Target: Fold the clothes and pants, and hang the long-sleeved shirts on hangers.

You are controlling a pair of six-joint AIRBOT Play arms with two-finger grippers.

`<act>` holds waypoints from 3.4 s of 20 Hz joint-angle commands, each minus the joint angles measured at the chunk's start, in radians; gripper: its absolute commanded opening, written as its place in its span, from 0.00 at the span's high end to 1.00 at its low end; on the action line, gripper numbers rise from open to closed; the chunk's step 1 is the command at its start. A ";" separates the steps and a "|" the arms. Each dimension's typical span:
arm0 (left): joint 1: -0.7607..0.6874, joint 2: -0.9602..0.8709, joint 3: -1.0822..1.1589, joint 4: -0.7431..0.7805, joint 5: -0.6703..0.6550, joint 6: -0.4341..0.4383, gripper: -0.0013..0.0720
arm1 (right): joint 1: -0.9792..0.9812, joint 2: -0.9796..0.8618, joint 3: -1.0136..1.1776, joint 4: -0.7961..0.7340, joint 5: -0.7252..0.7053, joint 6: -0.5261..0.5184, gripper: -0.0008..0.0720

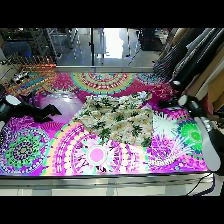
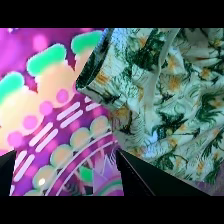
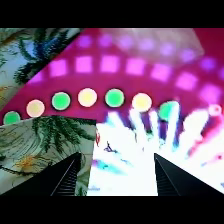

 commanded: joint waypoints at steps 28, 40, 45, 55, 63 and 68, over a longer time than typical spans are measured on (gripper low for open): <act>-0.162 -0.254 -0.003 -0.155 0.292 -0.424 0.69 | -0.126 0.426 -1.086 0.962 -0.112 -0.194 0.55; -0.158 -0.196 -0.003 -0.156 0.275 -0.255 0.97 | -0.126 0.433 -1.043 0.995 0.012 -0.389 0.98; -0.138 -0.040 -0.002 -0.172 0.238 -0.083 0.97 | -0.129 0.626 -0.857 0.912 0.176 -0.450 0.98; 0.068 0.504 0.289 -0.426 -0.142 0.112 0.97 | -0.129 1.217 -0.047 0.386 0.256 -0.203 0.98; 0.205 0.823 0.544 -0.396 -0.185 0.132 0.97 | -0.128 1.201 0.376 0.306 0.153 -0.203 0.98; 0.169 0.743 0.354 -0.342 -0.248 0.059 0.97 | -0.128 0.952 0.300 0.386 0.359 -0.180 0.98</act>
